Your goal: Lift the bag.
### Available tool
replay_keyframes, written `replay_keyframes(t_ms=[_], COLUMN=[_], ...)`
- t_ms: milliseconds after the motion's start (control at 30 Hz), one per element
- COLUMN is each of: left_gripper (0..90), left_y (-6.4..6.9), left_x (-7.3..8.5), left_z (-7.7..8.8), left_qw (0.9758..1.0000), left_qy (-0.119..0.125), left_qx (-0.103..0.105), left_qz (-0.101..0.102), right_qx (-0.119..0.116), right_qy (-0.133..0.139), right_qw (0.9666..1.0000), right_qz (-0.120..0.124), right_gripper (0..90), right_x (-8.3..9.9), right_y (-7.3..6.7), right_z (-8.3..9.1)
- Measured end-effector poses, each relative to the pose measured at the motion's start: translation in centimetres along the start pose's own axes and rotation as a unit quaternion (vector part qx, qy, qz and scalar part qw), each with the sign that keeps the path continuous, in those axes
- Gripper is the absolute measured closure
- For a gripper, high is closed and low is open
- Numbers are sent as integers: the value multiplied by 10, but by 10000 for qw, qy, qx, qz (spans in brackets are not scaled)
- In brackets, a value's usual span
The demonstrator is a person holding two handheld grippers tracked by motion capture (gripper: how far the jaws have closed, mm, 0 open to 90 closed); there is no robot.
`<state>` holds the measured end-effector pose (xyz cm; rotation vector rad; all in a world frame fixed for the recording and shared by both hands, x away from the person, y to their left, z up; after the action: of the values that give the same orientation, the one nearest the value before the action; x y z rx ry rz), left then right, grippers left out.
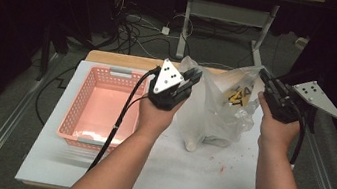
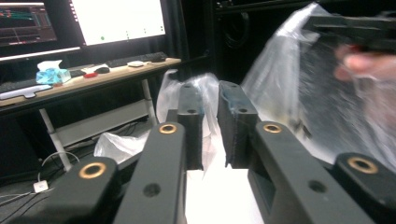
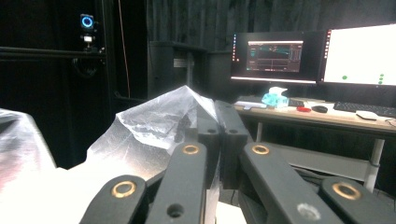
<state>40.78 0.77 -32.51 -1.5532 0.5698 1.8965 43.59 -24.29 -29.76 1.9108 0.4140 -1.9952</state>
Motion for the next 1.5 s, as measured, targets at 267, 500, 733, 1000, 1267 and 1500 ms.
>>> replay_keyframes(t_ms=[267,500,733,1000,1267,1500], left_gripper=[566,418,284,140,0,0], left_y=[16,30,38,50,58,61], left_x=[31,57,98,121,145,164], left_z=[25,47,43,32,30,32], left_qw=[9994,9987,9942,9903,9846,9833], left_qy=[-175,-231,-717,-1034,-1427,-1449], left_qx=[234,350,536,675,772,856], left_qz=[158,296,592,641,657,690], right_qx=[31,29,-5,-76,-135,-200], right_qy=[-155,-231,-280,-286,-299,-317], right_qw=[9999,9997,9995,9994,9992,9988], right_qz=[30,114,134,189,230,310], right_gripper=[900,900,900,898,890,850], right_x=[11,14,18,19,20,17], right_y=[-1,-1,-2,-5,-3,-4], right_z=[-3,0,3,7,13,23])
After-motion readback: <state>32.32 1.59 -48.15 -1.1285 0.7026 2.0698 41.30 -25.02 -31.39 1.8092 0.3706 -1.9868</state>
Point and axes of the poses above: each handheld gripper's, and its own axes: z roughly backward along the jaws, x roughly out of its underside, y roughly to its right, the point moved 5 cm from there along -z, roughly forward along the jaws, and after that the axes turned 5 degrees about -y, right-handed, at the moved point
